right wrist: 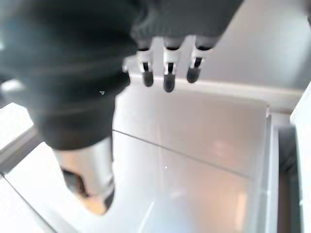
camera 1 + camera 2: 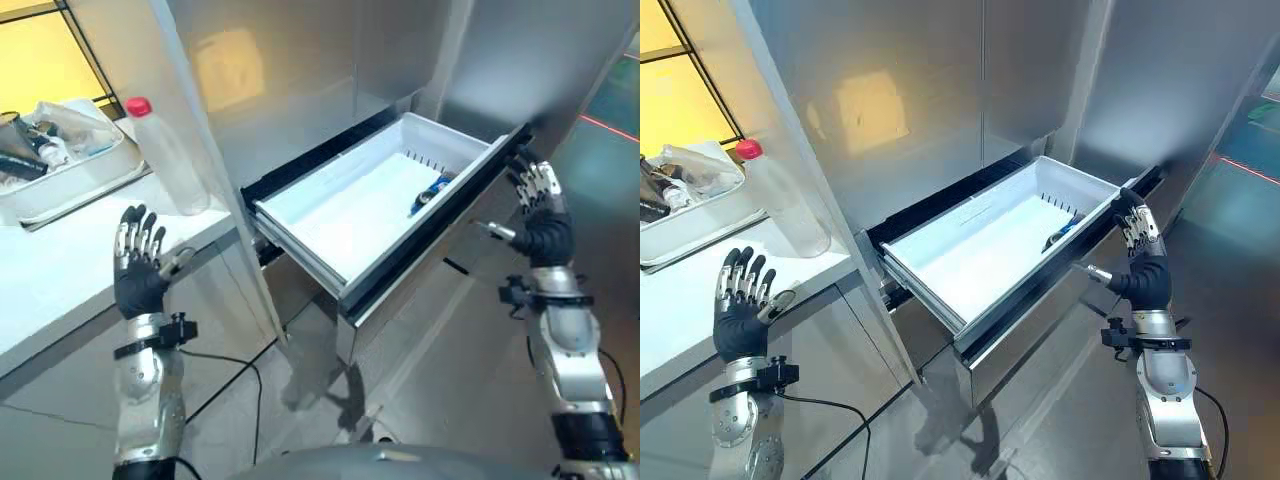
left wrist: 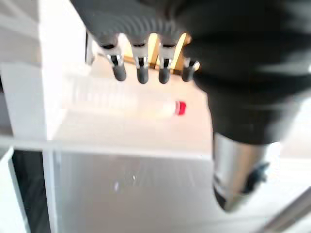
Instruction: Take the drinks into the refrigerator
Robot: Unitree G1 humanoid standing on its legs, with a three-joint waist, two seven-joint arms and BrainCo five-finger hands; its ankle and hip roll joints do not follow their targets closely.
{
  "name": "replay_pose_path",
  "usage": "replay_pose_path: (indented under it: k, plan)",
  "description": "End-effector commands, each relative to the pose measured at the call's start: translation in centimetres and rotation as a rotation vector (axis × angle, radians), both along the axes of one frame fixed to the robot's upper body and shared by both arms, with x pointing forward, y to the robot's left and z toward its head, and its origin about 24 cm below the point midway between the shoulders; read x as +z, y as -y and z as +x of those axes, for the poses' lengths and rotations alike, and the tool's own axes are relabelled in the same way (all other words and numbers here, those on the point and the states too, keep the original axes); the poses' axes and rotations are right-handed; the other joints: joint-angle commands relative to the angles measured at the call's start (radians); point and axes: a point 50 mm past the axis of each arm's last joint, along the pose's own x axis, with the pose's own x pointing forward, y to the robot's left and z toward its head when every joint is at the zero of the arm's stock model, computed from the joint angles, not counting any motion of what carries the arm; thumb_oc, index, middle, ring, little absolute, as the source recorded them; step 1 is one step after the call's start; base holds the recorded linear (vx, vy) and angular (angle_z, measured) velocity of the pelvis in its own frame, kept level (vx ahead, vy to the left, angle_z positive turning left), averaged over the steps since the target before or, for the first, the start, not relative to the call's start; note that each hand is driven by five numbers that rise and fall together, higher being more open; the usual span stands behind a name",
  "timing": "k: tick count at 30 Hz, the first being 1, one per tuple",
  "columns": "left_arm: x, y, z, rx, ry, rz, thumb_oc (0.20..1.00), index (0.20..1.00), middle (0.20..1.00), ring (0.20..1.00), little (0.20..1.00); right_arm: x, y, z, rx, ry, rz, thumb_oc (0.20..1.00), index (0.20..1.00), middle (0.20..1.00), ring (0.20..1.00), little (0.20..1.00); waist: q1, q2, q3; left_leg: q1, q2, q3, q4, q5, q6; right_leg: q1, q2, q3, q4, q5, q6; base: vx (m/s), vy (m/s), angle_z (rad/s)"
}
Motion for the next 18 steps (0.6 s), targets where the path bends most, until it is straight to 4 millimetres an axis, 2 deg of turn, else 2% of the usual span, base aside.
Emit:
replay_pose_path:
  k: [1, 18]
  plan:
    - [2.4, -1.3, 0.6, 0.039, 0.131, 0.057, 1.000, 1.000, 1.000, 1.000, 1.000, 4.0, -0.8, 0.3, 0.066, 0.205, 0.008, 1.000, 1.000, 1.000, 1.000, 1.000, 0.011, -0.056, 0.018, 0.004, -0.067, -0.021, 0.011, -0.074, 0.071, 0.065, -0.019, -0.048, 0.011, -0.100, 0.017, -0.02, -0.139, 1.34]
    - [3.9, -1.4, 1.4, 0.039, 0.156, 0.169, 1.000, 1.000, 1.000, 1.000, 1.000, 3.5, -0.8, 0.4, 0.088, 0.173, 0.023, 1.000, 1.000, 1.000, 1.000, 1.000, 0.010, -0.056, 0.019, 0.006, -0.065, -0.028, 0.011, -0.078, 0.070, 0.070, -0.016, -0.055, 0.011, -0.106, 0.016, 0.01, -0.002, 0.01]
